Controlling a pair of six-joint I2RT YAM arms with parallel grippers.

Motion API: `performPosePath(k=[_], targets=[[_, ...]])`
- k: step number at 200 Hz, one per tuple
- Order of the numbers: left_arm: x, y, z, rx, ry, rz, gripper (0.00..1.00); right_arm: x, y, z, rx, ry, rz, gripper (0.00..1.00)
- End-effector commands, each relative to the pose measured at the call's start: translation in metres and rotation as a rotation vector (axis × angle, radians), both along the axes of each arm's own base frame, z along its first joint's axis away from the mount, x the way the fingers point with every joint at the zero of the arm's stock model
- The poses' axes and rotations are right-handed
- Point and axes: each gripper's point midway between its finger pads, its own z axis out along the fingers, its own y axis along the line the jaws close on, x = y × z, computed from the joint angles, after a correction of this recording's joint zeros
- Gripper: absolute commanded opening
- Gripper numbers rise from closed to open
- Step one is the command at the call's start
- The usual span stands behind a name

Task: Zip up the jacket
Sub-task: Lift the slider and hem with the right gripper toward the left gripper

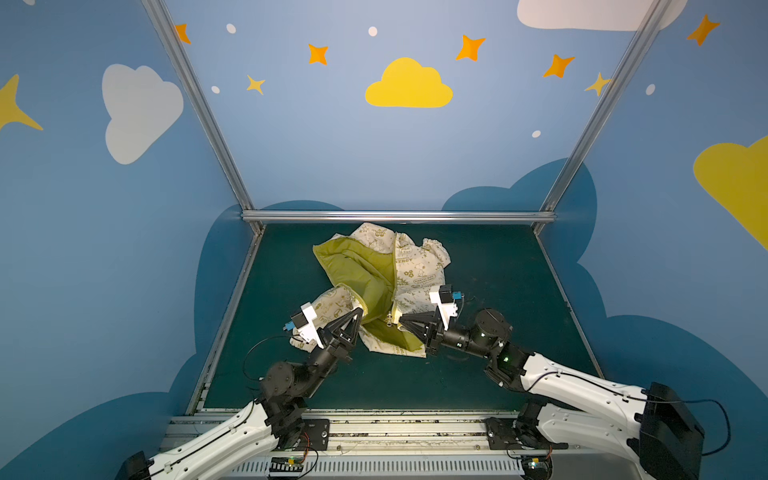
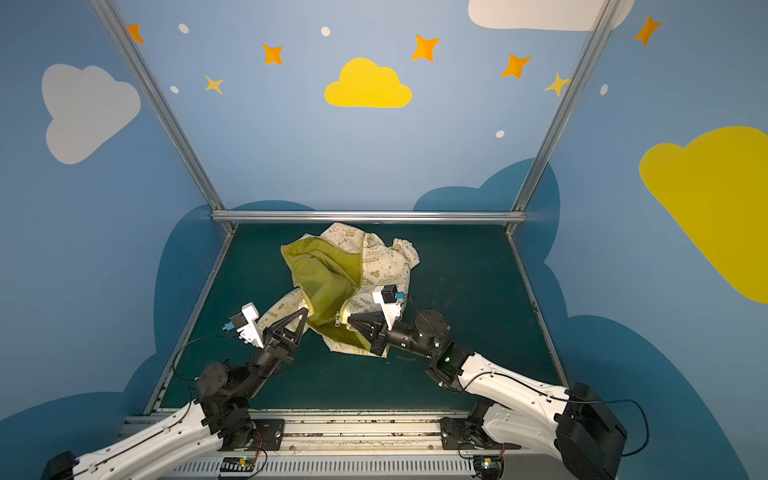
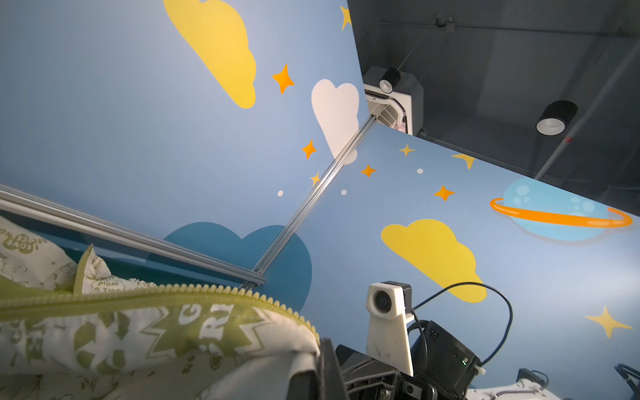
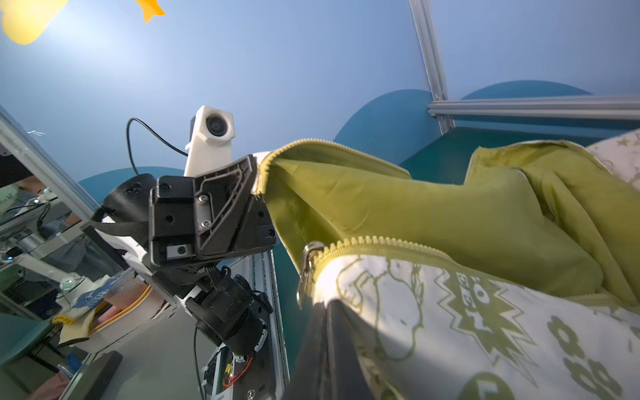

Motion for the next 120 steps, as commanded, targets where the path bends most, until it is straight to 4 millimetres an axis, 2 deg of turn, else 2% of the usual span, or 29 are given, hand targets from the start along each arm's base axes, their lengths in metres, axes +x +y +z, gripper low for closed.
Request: performPosePath(k=[1,49,120], targets=[[-0.009,0.002,0.010,0.025,-0.090,0.003,0.03,-0.016,0.007,0.031,0.064,-0.108,0.094,0.00],[-0.016,0.000,0.014,0.013,-0.104,-0.044,0.03,-0.035,0.018,0.037,0.066,-0.158,0.196,0.00],[-0.012,-0.006,0.012,0.005,-0.070,-0.072,0.03,-0.035,0.021,0.045,0.101,-0.209,0.188,0.00]])
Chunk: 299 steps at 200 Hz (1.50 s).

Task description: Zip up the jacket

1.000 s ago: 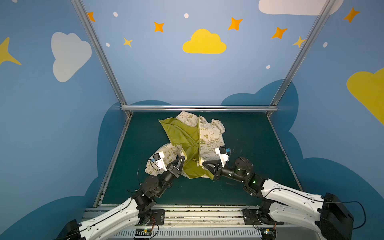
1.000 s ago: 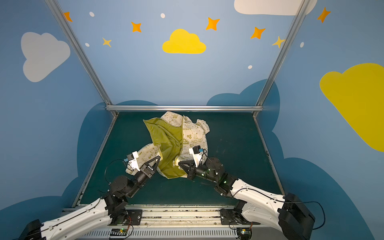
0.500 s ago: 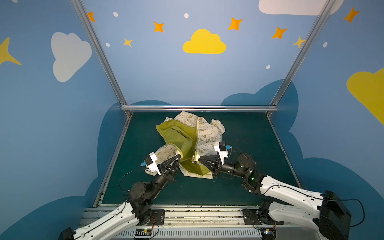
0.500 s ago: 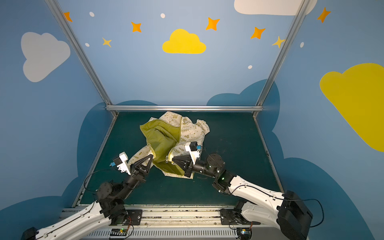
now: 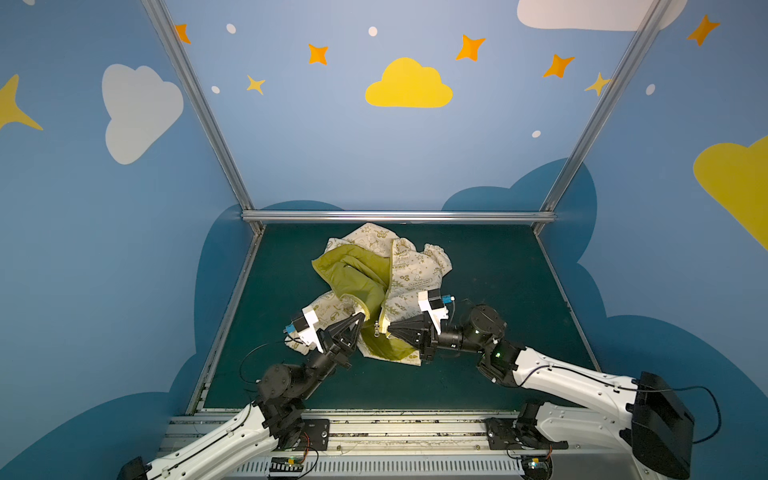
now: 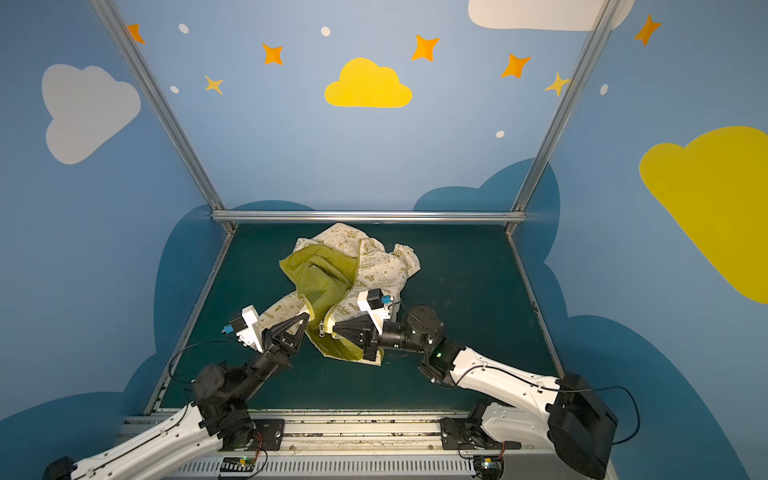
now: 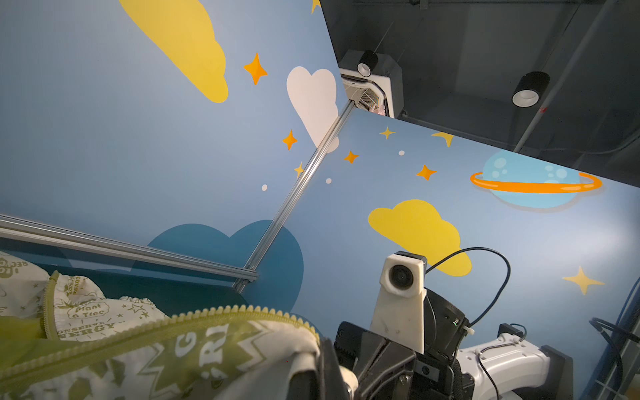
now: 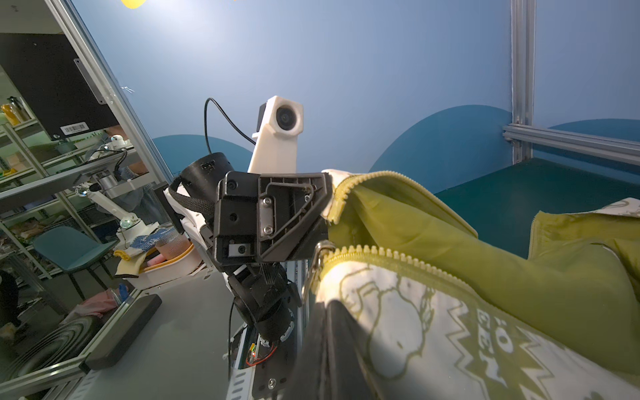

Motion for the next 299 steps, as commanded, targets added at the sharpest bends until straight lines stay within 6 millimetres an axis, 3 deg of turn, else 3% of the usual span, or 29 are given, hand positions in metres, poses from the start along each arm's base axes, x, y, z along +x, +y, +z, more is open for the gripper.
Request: performPosePath(k=[1,40,178,299], targets=[[-0.005,0.001,0.014,-0.041,-0.031,-0.024,0.03,-0.004,0.000,0.030,0.086,-0.078,0.010,0.00],[-0.008,-0.007,0.020,-0.024,-0.038,-0.070,0.03,-0.004,0.000,0.030,0.086,-0.072,0.013,0.00],[0.000,0.001,0.024,-0.103,0.007,-0.070,0.03,0.003,-0.005,0.012,0.072,-0.040,-0.039,0.00],[0.001,-0.006,0.027,-0.111,0.013,-0.101,0.03,0.010,-0.003,0.012,0.074,-0.027,-0.052,0.00]])
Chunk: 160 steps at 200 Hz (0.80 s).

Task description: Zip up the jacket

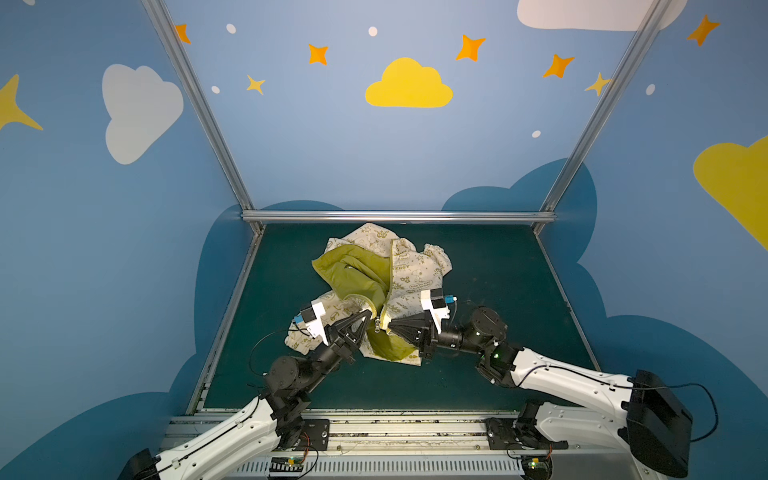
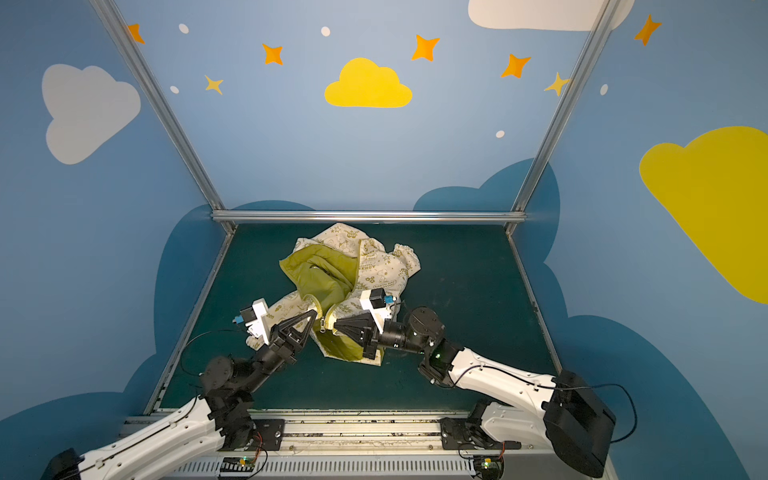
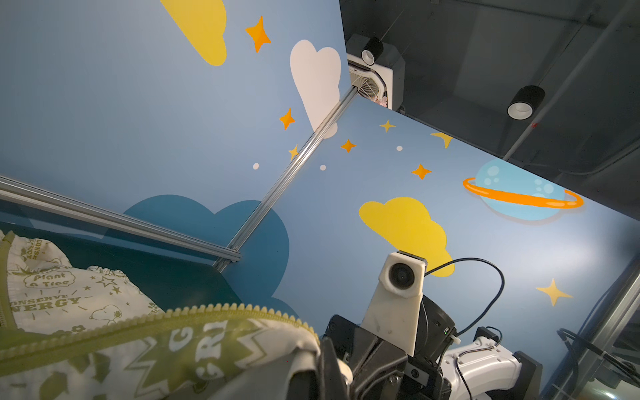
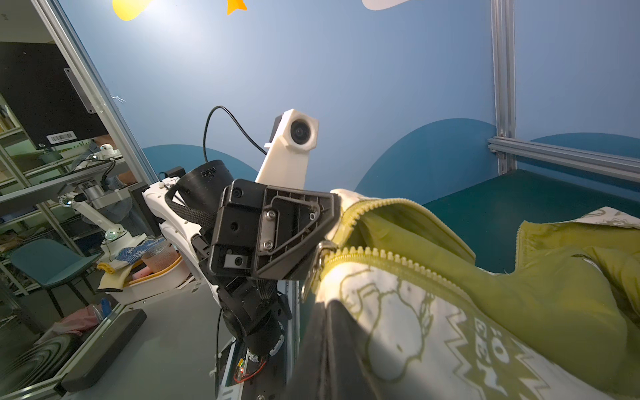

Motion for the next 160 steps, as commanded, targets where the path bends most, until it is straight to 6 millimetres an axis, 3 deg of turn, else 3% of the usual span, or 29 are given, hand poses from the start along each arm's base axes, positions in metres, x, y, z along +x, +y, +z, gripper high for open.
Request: performPosePath(k=[1,160], targets=[[-0.0072,0.0072,0.0297,-0.066,-0.066,-0.003,0.03,0.0022,-0.0019,0.0118,0.043,-0.020,-0.011,0.00],[-0.0054,0.0034,0.0237,-0.058,-0.048,-0.016,0.03,0.0071,-0.0004,0.0177,0.054,-0.019,-0.020,0.00]])
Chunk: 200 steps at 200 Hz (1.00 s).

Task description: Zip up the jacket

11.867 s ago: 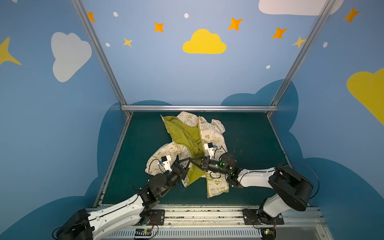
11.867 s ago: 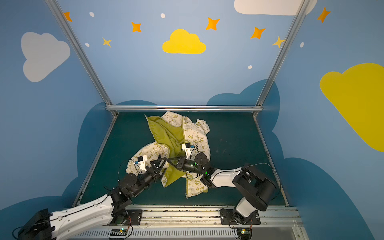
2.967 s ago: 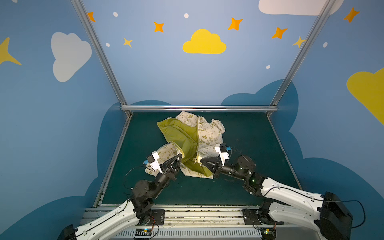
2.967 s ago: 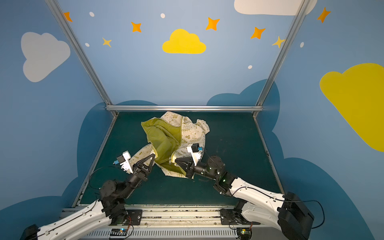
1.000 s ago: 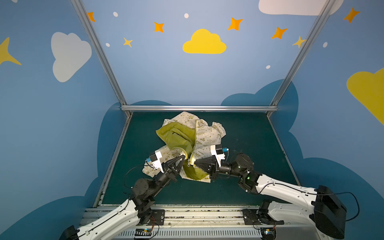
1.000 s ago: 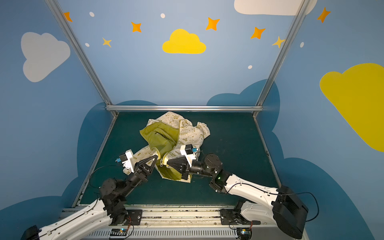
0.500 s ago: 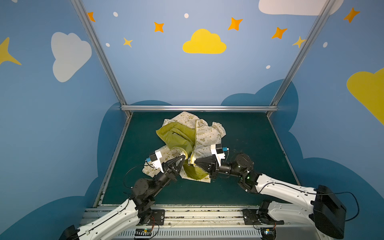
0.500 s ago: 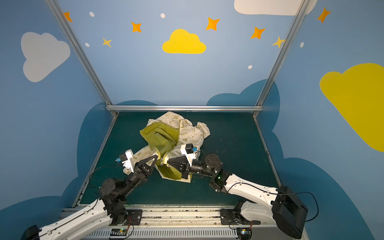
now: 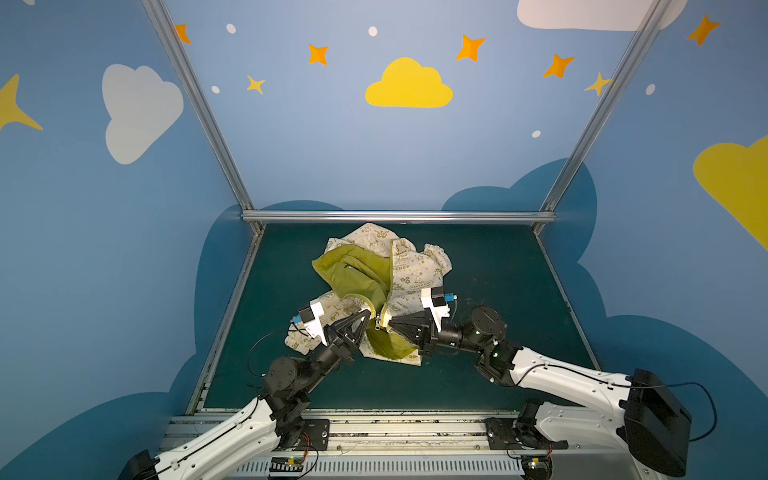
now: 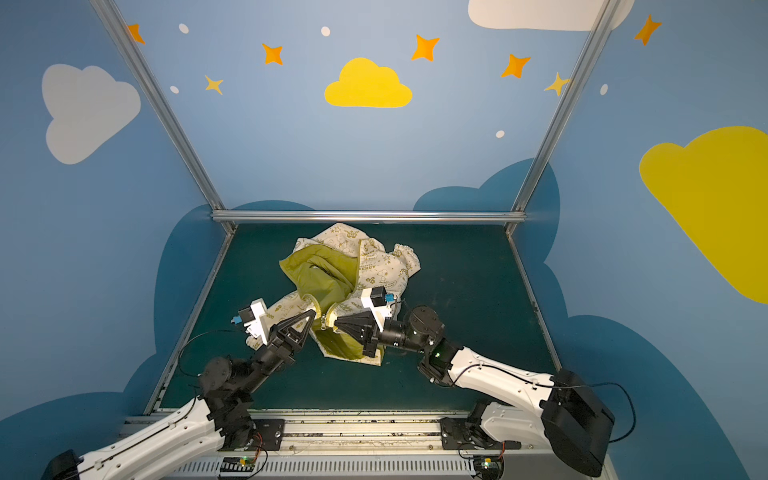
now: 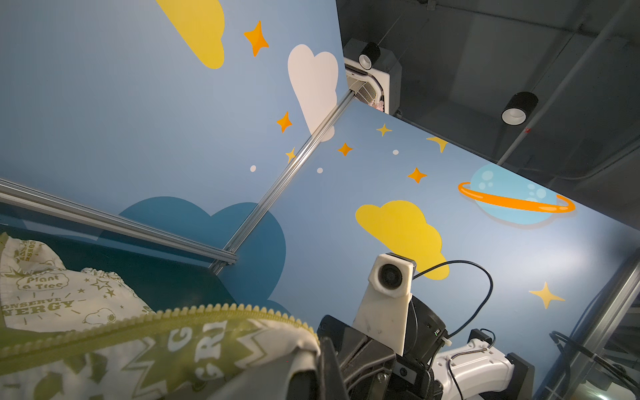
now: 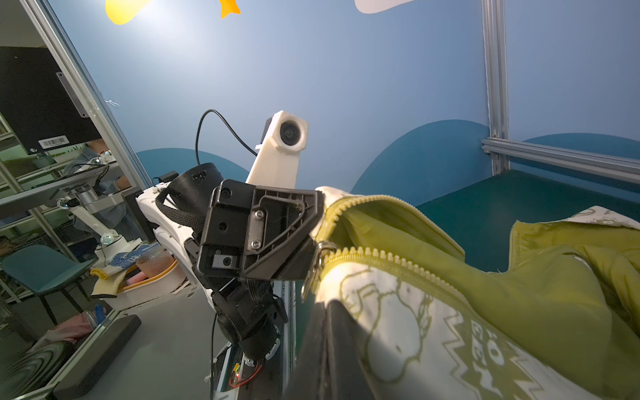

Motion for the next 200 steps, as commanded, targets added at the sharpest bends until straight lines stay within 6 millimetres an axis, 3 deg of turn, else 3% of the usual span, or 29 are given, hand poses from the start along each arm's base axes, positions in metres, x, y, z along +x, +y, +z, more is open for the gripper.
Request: performPosePath(k=[1,200], targets=[[-0.005,0.003,0.023,-0.050,-0.052,-0.009,0.03,0.000,0.000,0.019,0.051,-0.028,0.003,0.00],[-0.004,0.006,0.018,-0.056,-0.039,-0.003,0.03,0.003,-0.002,0.028,0.067,-0.059,-0.009,0.00]])
